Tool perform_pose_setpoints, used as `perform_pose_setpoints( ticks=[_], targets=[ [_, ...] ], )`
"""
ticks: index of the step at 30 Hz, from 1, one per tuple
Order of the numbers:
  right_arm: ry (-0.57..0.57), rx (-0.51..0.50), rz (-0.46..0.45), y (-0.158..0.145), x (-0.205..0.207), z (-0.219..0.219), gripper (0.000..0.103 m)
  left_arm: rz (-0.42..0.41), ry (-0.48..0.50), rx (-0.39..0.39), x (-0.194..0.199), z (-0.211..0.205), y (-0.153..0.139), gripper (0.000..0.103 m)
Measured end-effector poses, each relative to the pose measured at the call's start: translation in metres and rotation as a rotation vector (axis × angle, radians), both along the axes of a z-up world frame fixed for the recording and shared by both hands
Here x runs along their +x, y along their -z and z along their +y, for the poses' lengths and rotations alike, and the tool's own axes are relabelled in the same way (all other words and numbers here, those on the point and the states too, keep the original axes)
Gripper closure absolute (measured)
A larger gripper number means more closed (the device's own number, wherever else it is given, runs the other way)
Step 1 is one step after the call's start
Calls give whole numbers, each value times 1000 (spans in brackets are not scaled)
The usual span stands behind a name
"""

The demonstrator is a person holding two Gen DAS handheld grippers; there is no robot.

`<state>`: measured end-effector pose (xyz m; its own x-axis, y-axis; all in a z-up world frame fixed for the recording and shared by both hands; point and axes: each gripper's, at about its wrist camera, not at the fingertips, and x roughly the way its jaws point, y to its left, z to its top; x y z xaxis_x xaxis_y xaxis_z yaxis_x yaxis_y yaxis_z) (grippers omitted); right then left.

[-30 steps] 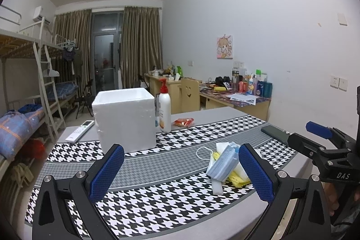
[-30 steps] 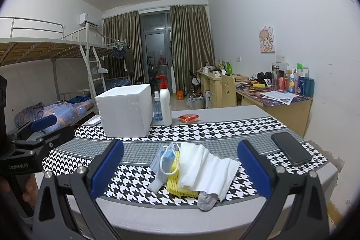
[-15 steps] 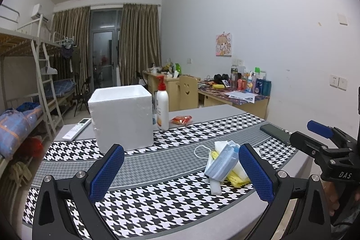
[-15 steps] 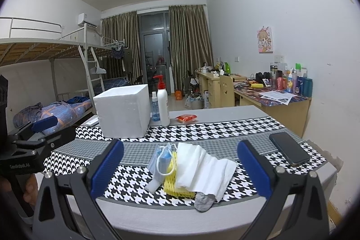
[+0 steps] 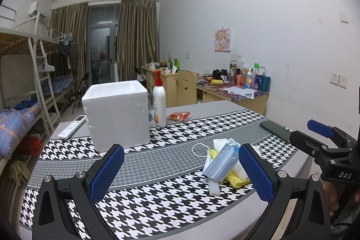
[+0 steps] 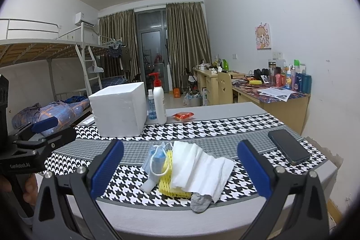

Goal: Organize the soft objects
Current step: 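Move both tools toward the pile of mask, cloth and sponge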

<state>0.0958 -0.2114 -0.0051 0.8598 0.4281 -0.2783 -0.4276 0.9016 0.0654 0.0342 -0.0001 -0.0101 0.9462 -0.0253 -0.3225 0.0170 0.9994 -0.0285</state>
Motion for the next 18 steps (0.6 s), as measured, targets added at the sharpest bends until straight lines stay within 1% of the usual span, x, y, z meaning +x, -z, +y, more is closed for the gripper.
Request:
perform_pose_setpoints(
  ticks=[8,18],
  targets=[
    [2,-9,19,3,10,1,1,29,6,-5,13,-2,5,1],
    [20,-20,65,12,28,-1,1,72,32,15,34,-13,13,1]
  ],
)
